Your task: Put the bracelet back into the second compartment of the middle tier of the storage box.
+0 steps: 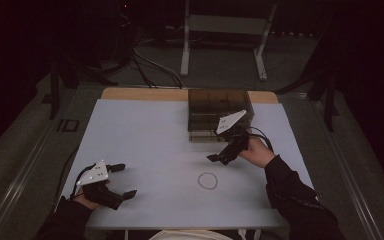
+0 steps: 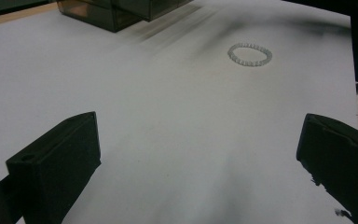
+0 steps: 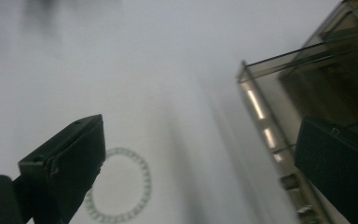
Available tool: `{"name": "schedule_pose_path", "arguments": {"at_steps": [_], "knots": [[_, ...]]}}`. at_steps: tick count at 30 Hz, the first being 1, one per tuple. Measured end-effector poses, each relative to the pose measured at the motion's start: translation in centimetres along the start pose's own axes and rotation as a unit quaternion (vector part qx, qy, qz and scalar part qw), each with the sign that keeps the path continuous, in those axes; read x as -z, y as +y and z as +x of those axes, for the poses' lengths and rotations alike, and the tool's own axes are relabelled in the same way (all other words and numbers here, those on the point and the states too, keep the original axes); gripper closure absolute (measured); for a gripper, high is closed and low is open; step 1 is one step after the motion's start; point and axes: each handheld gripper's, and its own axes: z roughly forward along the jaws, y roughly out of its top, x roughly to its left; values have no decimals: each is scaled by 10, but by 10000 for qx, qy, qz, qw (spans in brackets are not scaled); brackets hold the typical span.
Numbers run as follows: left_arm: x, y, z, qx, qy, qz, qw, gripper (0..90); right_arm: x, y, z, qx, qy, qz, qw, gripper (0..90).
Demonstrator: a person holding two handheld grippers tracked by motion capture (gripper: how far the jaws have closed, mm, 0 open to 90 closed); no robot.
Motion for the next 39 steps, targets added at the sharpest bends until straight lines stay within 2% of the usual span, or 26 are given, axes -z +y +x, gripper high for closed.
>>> {"name": "schedule_pose_path", "arguments": {"at_steps": [8,16,23,31,35,39], "knots": [[0,0,0,0,-13,6,10000,10,-4,-6,11,-50,85,-124,9999,21],[0,0,0,-4,-10,16,10000,10,-11,-12,22,-41,157,-110,9998,21],[-1,0,0,-4,-2,26,10000,10,-20,-21,28,-125,249,-94,9996,22],[-1,0,0,6,12,24,10000,10,-26,-29,33,-214,204,-81,9995,23],[0,0,0,2,12,14,10000,10,-29,-35,36,-314,193,-180,9992,22],[0,0,0,-3,17,20,10000,10,-33,-39,41,-279,174,-48,9994,22]]}}
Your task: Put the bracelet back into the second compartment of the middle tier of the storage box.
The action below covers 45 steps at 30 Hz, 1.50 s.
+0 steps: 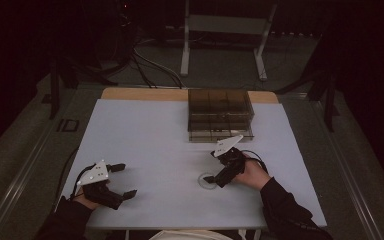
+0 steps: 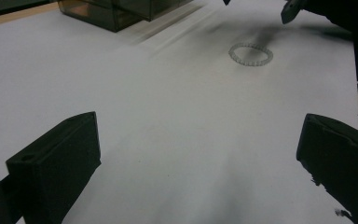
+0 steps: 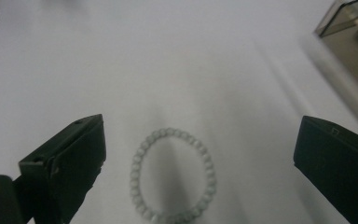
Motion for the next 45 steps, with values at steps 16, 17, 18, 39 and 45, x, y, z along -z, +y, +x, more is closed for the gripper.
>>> {"name": "schedule_pose_path", "arguments": {"at_steps": [16,17,18,39,45], "knots": [[0,0,0,-4,-20,-2,10000,10,-13,-12,3,229,-66,425,9988,461],[0,0,0,-4,-20,-2,10000,10,-13,-12,3,229,-66,425,9988,461],[0,0,0,0,-20,-2,10000,10,-14,-13,2,222,-89,456,9987,508],[0,0,0,-3,-23,1,10000,10,-28,-14,0,324,-179,716,9967,753],[0,0,0,-10,-22,9,10000,10,-29,-12,3,432,-177,805,9957,824]]}}
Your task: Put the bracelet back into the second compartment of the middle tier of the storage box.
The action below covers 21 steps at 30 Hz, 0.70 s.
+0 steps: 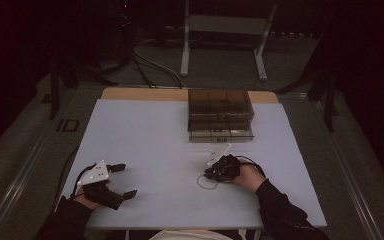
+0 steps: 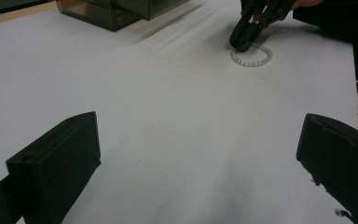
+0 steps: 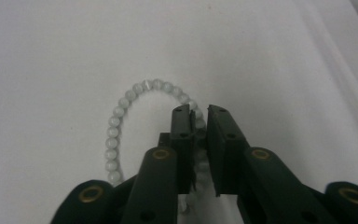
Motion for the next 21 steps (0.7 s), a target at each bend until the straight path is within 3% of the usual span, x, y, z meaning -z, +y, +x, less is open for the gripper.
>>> {"name": "schedule_pose_path", "arguments": {"at_steps": [8,13,21], "knots": [[0,0,0,8,-9,1,10000,10,0,1,3,38,-97,19,9999,854],[0,0,0,8,-6,-5,10000,10,0,-2,-1,-140,35,-90,9999,855],[0,0,0,5,-14,-8,10000,10,10,1,-2,-131,1,-280,9995,856]]}}
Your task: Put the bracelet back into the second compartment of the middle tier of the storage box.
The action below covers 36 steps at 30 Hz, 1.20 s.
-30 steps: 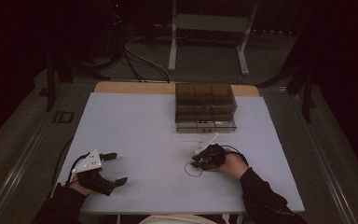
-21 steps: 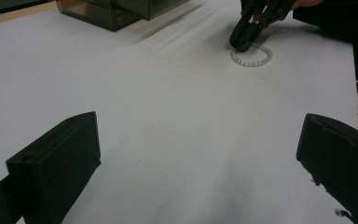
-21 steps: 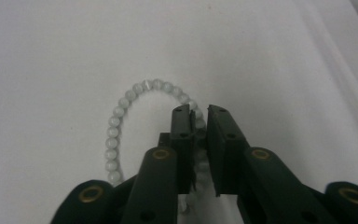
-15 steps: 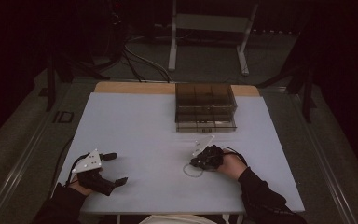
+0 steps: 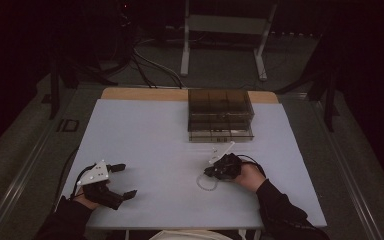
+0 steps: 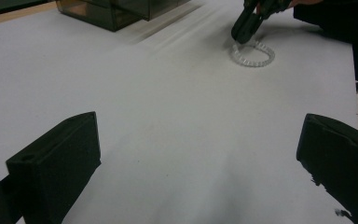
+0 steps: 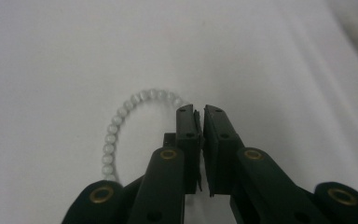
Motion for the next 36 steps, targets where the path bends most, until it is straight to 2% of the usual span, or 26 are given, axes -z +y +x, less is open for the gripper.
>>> {"name": "schedule_pose_path", "arguments": {"at_steps": [4,19,30,36], "knots": [[0,0,0,1,3,10,10000,10,12,4,0,74,-63,-120,9999,856],[0,0,0,5,-8,3,10000,10,28,12,7,170,23,-314,9994,856],[0,0,0,11,-4,7,10000,10,45,20,11,226,-85,-525,9983,856],[0,0,1,11,6,1,10000,10,52,26,14,255,-63,-620,9977,856]]}}
